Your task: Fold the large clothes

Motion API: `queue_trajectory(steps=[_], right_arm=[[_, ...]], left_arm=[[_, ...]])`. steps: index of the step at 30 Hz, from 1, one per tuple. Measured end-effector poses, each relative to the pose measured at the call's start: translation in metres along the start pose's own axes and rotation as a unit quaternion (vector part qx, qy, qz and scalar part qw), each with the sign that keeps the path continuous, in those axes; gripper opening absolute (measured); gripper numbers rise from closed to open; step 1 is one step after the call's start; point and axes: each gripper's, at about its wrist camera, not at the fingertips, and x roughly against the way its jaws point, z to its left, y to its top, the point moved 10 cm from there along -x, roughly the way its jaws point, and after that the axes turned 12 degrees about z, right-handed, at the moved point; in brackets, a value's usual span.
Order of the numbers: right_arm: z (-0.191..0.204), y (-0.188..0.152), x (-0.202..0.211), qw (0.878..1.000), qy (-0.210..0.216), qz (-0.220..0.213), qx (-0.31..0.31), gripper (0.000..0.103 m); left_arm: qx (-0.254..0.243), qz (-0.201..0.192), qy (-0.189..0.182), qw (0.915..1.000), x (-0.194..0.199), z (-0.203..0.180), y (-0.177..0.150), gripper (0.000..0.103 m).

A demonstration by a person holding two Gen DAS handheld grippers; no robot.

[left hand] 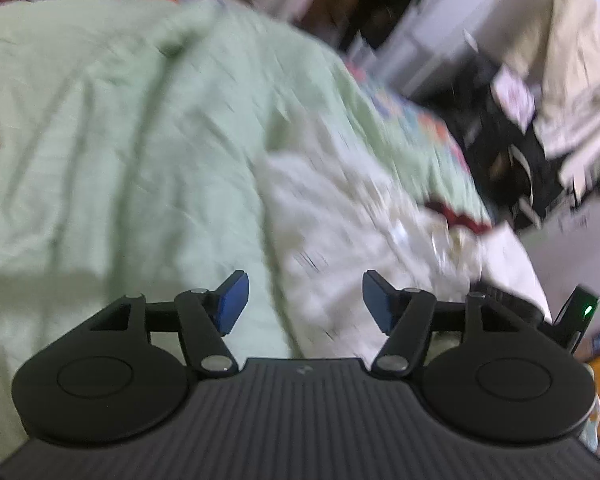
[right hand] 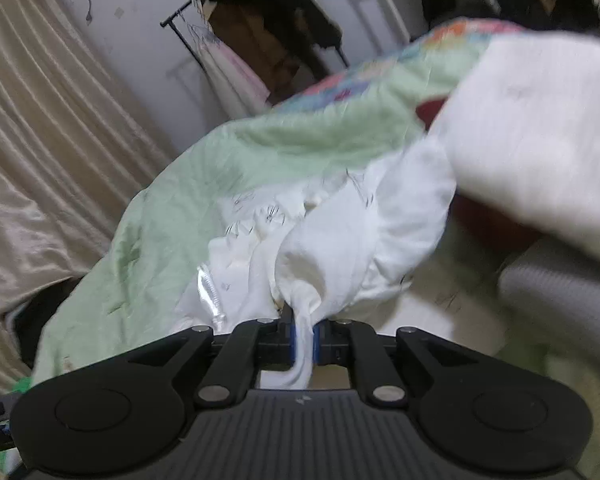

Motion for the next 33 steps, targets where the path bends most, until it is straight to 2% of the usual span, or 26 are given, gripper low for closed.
queue_trajectory(steps=[3, 4, 6, 8, 10, 11, 13, 15, 16, 18, 19, 20, 21, 23, 24, 26, 28, 30, 33], right_arm=[[-0.004, -0.006, 0.008, 0.997, -0.059, -0.020, 0.035, 0.010], [-0.007, -0.008, 0.007, 0.997, -0.071, -0.015, 0.039, 0.015], [-0.020, -0.017, -0.006, 0.995, -0.085, 0.030, 0.032, 0.020], [-0.028, -0.024, -0.012, 0.994, -0.093, 0.060, 0.023, 0.038], [-0.030, -0.030, -0.004, 0.994, -0.093, 0.062, 0.017, 0.050], [-0.028, -0.030, 0.001, 0.995, -0.083, 0.059, 0.012, 0.057], [-0.022, -0.033, 0.022, 0.998, -0.041, 0.049, -0.005, 0.064], [-0.010, -0.035, 0.039, 0.999, 0.009, 0.047, 0.000, 0.070], [-0.002, -0.037, 0.049, 0.998, 0.032, 0.045, 0.015, 0.071], [0.016, -0.042, 0.057, 0.995, 0.051, 0.043, 0.069, 0.073], [0.025, -0.047, 0.061, 0.993, 0.054, 0.041, 0.100, 0.076], [0.033, -0.051, 0.063, 0.990, 0.056, 0.038, 0.127, 0.076], [0.041, -0.055, 0.064, 0.986, 0.060, 0.034, 0.153, 0.076], [0.054, -0.062, 0.064, 0.977, 0.065, 0.028, 0.200, 0.076], [0.061, -0.067, 0.063, 0.971, 0.059, 0.028, 0.231, 0.076], [0.075, -0.080, 0.063, 0.951, 0.035, 0.023, 0.308, 0.076], [0.092, -0.094, 0.062, 0.915, -0.007, 0.004, 0.403, 0.076], [0.106, -0.104, 0.063, 0.874, -0.047, -0.021, 0.484, 0.077], [0.127, -0.119, 0.050, 0.815, -0.067, -0.023, 0.575, 0.081]], left_arm=[[0.001, 0.050, -0.018, 0.9986, -0.022, -0.017, -0.010, 0.068], [0.003, 0.072, -0.021, 0.9972, -0.031, -0.021, -0.014, 0.070], [0.015, 0.113, -0.016, 0.9933, -0.048, -0.023, -0.023, 0.072], [0.026, 0.137, -0.010, 0.9902, -0.061, -0.022, -0.029, 0.072], [0.038, 0.151, -0.005, 0.9878, -0.072, -0.019, -0.033, 0.074], [0.056, 0.158, -0.007, 0.9858, -0.077, -0.016, -0.037, 0.076], [0.078, 0.163, -0.020, 0.9833, -0.083, -0.016, -0.040, 0.080], [0.114, 0.165, -0.047, 0.9785, -0.093, -0.015, -0.041, 0.084], [0.126, 0.164, -0.056, 0.9768, -0.095, -0.016, -0.040, 0.086], [0.148, 0.160, -0.082, 0.9725, -0.099, -0.018, -0.037, 0.087], [0.151, 0.155, -0.100, 0.9712, -0.100, -0.020, -0.035, 0.085], [0.147, 0.148, -0.112, 0.9714, -0.102, -0.023, -0.032, 0.071], [0.141, 0.145, -0.114, 0.9727, -0.103, -0.025, -0.031, 0.039], [0.131, 0.142, -0.104, 0.9757, -0.104, -0.024, -0.028, 0.015], [0.130, 0.138, -0.108, 0.9759, -0.101, -0.025, -0.025, 0.013], [0.127, 0.129, -0.118, 0.9763, -0.095, -0.027, -0.018, 0.011], [0.120, 0.118, -0.127, 0.9775, -0.086, -0.030, -0.008, 0.011], [0.109, 0.108, -0.129, 0.9796, -0.075, -0.034, 0.002, 0.011], [0.097, 0.109, -0.129, 0.9808, -0.072, -0.043, 0.009, 0.011]])
